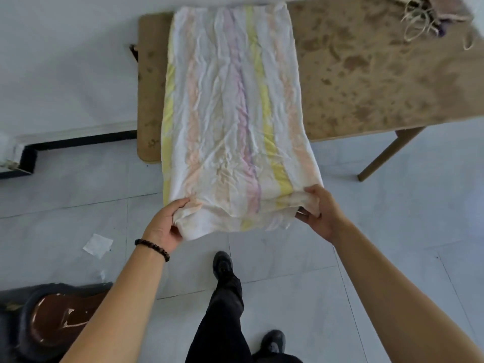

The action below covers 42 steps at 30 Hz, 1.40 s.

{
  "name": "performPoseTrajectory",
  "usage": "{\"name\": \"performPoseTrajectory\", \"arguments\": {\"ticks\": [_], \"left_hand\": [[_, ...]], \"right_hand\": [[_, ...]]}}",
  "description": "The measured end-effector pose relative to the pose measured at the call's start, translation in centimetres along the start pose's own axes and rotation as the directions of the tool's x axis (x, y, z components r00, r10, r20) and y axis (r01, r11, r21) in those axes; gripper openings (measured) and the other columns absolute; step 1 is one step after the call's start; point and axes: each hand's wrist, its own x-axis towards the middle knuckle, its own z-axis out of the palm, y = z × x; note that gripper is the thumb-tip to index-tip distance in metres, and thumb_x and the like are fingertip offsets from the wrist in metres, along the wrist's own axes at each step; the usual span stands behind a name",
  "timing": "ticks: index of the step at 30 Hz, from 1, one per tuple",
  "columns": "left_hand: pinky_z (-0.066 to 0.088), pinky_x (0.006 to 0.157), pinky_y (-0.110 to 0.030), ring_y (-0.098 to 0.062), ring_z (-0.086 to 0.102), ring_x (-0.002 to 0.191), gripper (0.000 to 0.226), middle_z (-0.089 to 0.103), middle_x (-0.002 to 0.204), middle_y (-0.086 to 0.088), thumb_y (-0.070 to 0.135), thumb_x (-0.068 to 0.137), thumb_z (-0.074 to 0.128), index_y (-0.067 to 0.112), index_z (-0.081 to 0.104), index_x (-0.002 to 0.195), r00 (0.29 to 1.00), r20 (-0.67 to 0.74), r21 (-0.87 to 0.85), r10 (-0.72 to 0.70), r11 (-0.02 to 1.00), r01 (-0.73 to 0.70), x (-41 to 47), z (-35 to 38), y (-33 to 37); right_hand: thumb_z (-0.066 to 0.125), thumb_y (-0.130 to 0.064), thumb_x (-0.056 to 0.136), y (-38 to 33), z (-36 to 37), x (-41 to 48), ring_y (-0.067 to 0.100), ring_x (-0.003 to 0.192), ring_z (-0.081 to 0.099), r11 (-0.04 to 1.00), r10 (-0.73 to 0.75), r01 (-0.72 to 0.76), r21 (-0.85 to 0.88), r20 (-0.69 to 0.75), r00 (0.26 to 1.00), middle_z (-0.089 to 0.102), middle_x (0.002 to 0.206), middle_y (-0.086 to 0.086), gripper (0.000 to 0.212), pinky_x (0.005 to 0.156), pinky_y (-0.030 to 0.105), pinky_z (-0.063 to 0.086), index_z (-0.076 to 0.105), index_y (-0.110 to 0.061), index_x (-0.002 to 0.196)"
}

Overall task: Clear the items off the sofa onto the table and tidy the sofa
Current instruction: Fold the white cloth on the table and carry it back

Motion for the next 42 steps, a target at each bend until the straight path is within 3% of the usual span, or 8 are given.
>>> {"name": "performPoseTrajectory", "arguments": {"ticks": [15, 23, 27, 29, 32, 35, 39, 42], "left_hand": [[0.055, 0.041, -0.030, -0.023, 0.068, 0.056, 0.013, 0.066, 0.085, -0.015, -0.003, 0.091, 0.051, 0.001, 0.060, 0.083, 0.998, -0.068, -0.204, -0.003, 0.979, -0.011, -1.3, 10.4, 16.7], [0.052, 0.048, -0.021, -0.016, 0.056, 0.066, 0.024, 0.065, 0.062, -0.011, -0.007, 0.092, 0.041, 0.002, 0.059, 0.080, 0.986, -0.157, -0.315, -0.059, 0.949, 0.006, 7.7, 13.3, 22.3], [0.060, 0.076, -0.038, -0.027, 0.064, 0.096, 0.017, 0.061, 0.105, -0.019, 0.011, 0.093, 0.058, -0.001, 0.059, 0.104, 0.982, -0.186, -0.447, 0.000, 0.891, -0.085, 12.3, 15.9, 24.1], [0.050, 0.097, -0.049, -0.032, 0.058, 0.115, 0.061, 0.052, 0.125, -0.021, 0.036, 0.084, 0.069, 0.002, 0.045, 0.129, 0.986, -0.166, -0.559, 0.029, 0.821, -0.119, 14.3, 16.3, 24.4], [0.046, 0.097, -0.045, -0.025, 0.055, 0.119, 0.088, 0.050, 0.132, -0.008, 0.062, 0.076, 0.064, 0.013, 0.036, 0.144, 0.978, -0.193, -0.292, 0.080, 0.947, -0.135, 17.7, 16.2, 24.6], [0.049, 0.090, -0.036, -0.014, 0.059, 0.115, 0.084, 0.060, 0.125, 0.002, 0.068, 0.080, 0.058, 0.021, 0.036, 0.146, 0.952, -0.236, 0.246, 0.195, 0.960, -0.136, 19.6, 17.0, 23.8], [0.039, 0.106, -0.036, -0.013, 0.045, 0.129, 0.072, 0.047, 0.136, -0.002, 0.055, 0.080, 0.068, 0.019, 0.035, 0.132, 0.935, -0.075, 0.715, 0.348, 0.672, -0.192, 19.6, 16.9, 21.8], [0.019, 0.119, -0.041, -0.015, 0.014, 0.147, 0.080, 0.015, 0.160, 0.002, 0.045, 0.084, 0.064, 0.022, 0.023, 0.148, 0.902, 0.147, 0.957, 0.406, 0.174, -0.234, 18.9, 15.4, 19.9]], "right_hand": [[0.053, -0.007, 0.092, -14.3, 7.3, 0.6, 0.015, 0.065, 0.053, 0.974, 0.021, -0.005, 0.226, -0.069, 0.997, 0.046, 0.074, 0.007, 0.012, 0.055, 0.025, 0.058, 0.059, -0.005, 0.081], [0.051, -0.009, 0.100, -19.3, 10.3, 8.3, 0.018, 0.074, 0.061, 0.947, 0.068, -0.056, 0.318, -0.026, 0.997, 0.058, 0.081, 0.011, 0.016, 0.060, 0.029, 0.062, 0.062, 0.000, 0.091], [0.055, -0.022, 0.099, -22.2, 11.5, 14.1, 0.022, 0.075, 0.068, 0.910, 0.116, -0.111, 0.399, 0.011, 0.993, 0.066, 0.080, 0.013, 0.025, 0.069, 0.035, 0.062, 0.061, 0.002, 0.104], [0.062, -0.033, 0.093, -23.7, 11.8, 16.7, 0.030, 0.097, 0.071, 0.880, 0.107, -0.129, 0.457, 0.073, 0.992, 0.069, 0.106, 0.020, 0.045, 0.086, 0.040, 0.059, 0.053, -0.002, 0.124], [0.063, -0.036, 0.089, -25.6, 11.6, 20.1, 0.039, 0.110, 0.067, 0.844, 0.094, -0.122, 0.522, 0.079, 0.992, 0.060, 0.127, 0.023, 0.053, 0.097, 0.048, 0.053, 0.037, -0.025, 0.135], [0.060, -0.032, 0.091, -26.3, 11.4, 22.3, 0.028, 0.106, 0.066, 0.968, 0.036, -0.036, 0.249, 0.004, 0.999, 0.060, 0.124, 0.011, 0.058, 0.096, 0.044, 0.053, 0.040, -0.012, 0.141], [0.069, -0.044, 0.083, -25.2, 11.7, 22.7, 0.015, 0.134, 0.048, 0.890, -0.096, 0.148, -0.431, 0.140, 0.985, 0.051, 0.141, -0.016, 0.099, 0.114, 0.040, 0.037, 0.008, -0.025, 0.158], [0.065, -0.069, 0.077, -23.3, 11.5, 21.7, 0.016, 0.153, -0.002, 0.442, -0.203, 0.395, -0.805, 0.340, 0.918, -0.003, 0.166, -0.005, 0.112, 0.120, 0.041, 0.011, -0.008, -0.037, 0.156]]}}
